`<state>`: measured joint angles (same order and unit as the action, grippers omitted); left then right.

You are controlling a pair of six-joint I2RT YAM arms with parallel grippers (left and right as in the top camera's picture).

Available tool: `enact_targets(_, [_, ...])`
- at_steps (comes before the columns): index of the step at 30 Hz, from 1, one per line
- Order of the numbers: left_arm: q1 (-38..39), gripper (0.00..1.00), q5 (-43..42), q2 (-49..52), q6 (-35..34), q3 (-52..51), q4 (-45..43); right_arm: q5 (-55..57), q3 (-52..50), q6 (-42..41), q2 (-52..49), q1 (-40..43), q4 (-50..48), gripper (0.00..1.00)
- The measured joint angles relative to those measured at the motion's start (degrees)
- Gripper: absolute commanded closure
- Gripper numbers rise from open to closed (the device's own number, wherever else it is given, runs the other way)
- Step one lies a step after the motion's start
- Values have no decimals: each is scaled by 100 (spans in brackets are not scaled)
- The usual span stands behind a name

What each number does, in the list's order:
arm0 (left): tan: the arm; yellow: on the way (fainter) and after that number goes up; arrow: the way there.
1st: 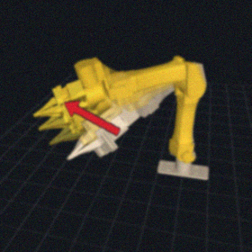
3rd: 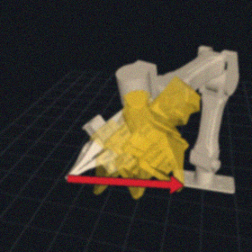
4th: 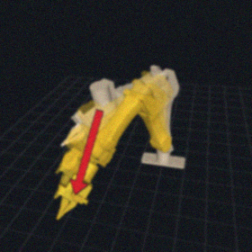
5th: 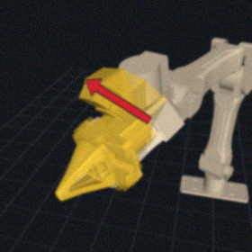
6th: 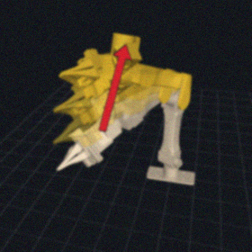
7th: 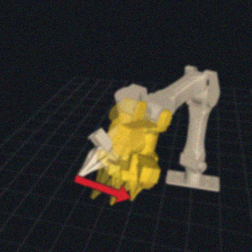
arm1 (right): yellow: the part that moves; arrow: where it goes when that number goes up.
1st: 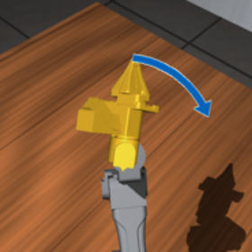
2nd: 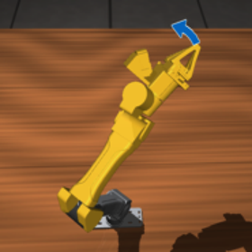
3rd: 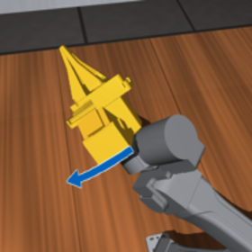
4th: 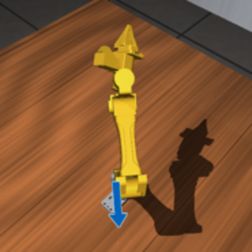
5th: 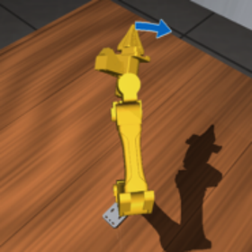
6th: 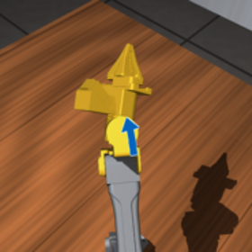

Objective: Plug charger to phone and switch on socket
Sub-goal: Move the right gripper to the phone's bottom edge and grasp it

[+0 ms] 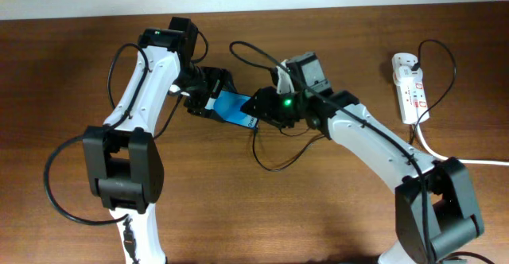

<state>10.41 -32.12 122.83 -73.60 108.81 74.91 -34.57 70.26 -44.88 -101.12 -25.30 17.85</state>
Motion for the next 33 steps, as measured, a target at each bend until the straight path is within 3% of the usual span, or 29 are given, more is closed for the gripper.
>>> enact_targets(16, [-26, 97, -717, 0, 0, 0, 9, 319, 0, -256, 0, -111, -251, 65])
enact_targets(30, [-26, 92, -822, 0, 0, 0, 9, 332, 0, -289, 0, -111, -249, 75])
enact_targets(33, [-26, 90, -822, 0, 0, 0, 9, 334, 0, -304, 0, -111, -251, 81])
